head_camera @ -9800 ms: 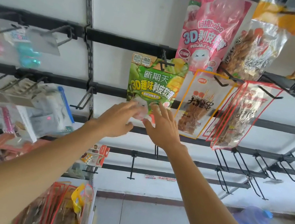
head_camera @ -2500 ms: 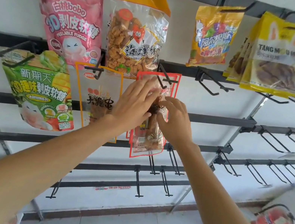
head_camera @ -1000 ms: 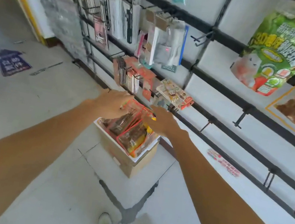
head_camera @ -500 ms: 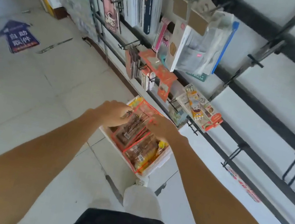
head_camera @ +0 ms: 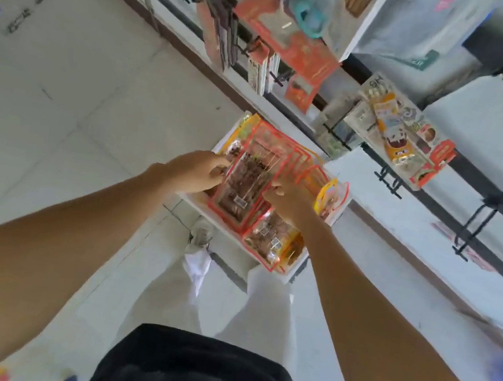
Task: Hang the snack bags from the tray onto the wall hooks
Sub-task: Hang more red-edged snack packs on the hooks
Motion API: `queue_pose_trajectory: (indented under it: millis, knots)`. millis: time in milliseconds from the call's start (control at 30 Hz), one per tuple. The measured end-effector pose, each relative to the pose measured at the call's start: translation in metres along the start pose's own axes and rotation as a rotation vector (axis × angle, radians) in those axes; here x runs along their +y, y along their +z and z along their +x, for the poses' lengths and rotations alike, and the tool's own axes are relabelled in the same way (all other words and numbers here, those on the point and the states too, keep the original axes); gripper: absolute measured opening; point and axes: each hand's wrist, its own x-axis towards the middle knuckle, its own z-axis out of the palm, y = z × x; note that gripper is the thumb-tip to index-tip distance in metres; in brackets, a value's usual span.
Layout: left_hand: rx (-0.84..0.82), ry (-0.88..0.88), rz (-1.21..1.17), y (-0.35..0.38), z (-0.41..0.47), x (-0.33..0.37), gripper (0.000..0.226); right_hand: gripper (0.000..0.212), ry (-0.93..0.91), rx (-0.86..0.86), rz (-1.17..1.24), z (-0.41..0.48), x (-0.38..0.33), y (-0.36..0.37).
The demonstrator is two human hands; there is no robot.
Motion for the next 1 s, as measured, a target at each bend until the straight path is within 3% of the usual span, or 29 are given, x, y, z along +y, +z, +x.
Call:
queue_pose_trajectory:
  millis: [300, 467, 533, 700, 900, 1000]
  knots:
    - [-0.066, 0.088, -0.144, 0.032, 0.032, -0.047, 0.043, 0.052, 0.345, 0.333, 0.465, 0.062, 0.014, 0.077]
    - [-0.119, 0.096, -0.095, 0.049, 0.063, -0.052, 0.05, 0.065, 0.337, 0.436, 0.539, 0.089, 0.018, 0.11]
    - [-0.137, 0.099, -0.092, 0.059, 0.075, -0.053, 0.053, 0.059, 0.369, 0.432, 0.579, 0.092, 0.02, 0.113]
    - [-0.262, 0.11, 0.017, 0.067, 0.086, -0.06, 0.055, 0.007, 0.234, 0.391, 0.573, 0.085, 0.022, 0.121]
    - [-0.215, 0.121, -0.005, 0.031, 0.085, -0.055, 0.042, 0.013, 0.136, 0.49, 0.718, 0.042, 0.011, 0.11]
    - [-0.23, 0.153, 0.023, 0.011, 0.08, -0.039, 0.043, 0.013, 0.087, 0.573, 0.911, 0.013, 0.012, 0.093]
